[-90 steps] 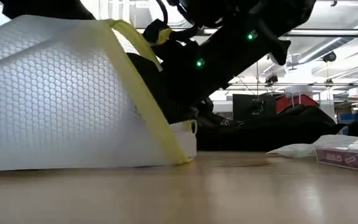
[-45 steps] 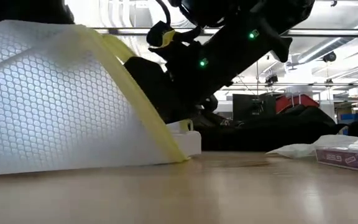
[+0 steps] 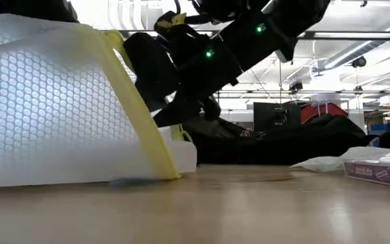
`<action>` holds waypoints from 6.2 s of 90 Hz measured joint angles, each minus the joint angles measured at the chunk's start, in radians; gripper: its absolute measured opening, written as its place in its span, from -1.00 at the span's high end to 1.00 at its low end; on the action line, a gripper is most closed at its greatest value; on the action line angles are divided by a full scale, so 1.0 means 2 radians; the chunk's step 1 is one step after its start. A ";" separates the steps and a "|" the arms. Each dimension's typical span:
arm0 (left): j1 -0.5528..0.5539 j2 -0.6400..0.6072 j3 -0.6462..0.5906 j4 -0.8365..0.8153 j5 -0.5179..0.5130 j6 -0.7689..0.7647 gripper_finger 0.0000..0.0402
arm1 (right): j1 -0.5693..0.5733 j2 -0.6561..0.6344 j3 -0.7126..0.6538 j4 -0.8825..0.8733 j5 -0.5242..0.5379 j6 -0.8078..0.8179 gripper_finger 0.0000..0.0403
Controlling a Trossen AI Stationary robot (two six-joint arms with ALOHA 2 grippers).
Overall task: Unpack backpack
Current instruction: Remove the white medicine organizer from the yellow green zip bag
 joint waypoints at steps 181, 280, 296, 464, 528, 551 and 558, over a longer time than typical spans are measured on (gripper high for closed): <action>-0.006 -0.028 0.000 -0.068 0.040 -0.071 1.00 | 0.005 0.035 0.019 -0.069 -0.039 -0.035 0.56; -0.007 -0.027 0.000 -0.052 0.030 -0.063 1.00 | -0.003 -0.008 0.018 -0.067 -0.019 -0.011 -0.45; -0.007 -0.027 0.000 -0.048 0.025 -0.054 1.00 | -0.008 0.006 0.019 -0.059 -0.039 -0.022 -0.51; -0.048 -0.052 -0.087 -0.113 -0.018 -0.245 1.00 | -0.013 -0.006 0.022 -0.115 -0.174 -0.094 -0.41; -0.048 -0.046 -0.172 0.066 -0.019 -0.204 1.00 | -0.008 0.024 0.041 -0.065 -0.156 -0.039 -0.62; -0.047 -0.045 -0.166 0.065 -0.015 -0.196 1.00 | -0.010 0.040 0.045 -0.060 -0.112 -0.055 -0.49; -0.047 -0.045 -0.166 0.064 -0.016 -0.196 1.00 | -0.010 0.040 0.046 -0.064 -0.112 -0.067 -0.40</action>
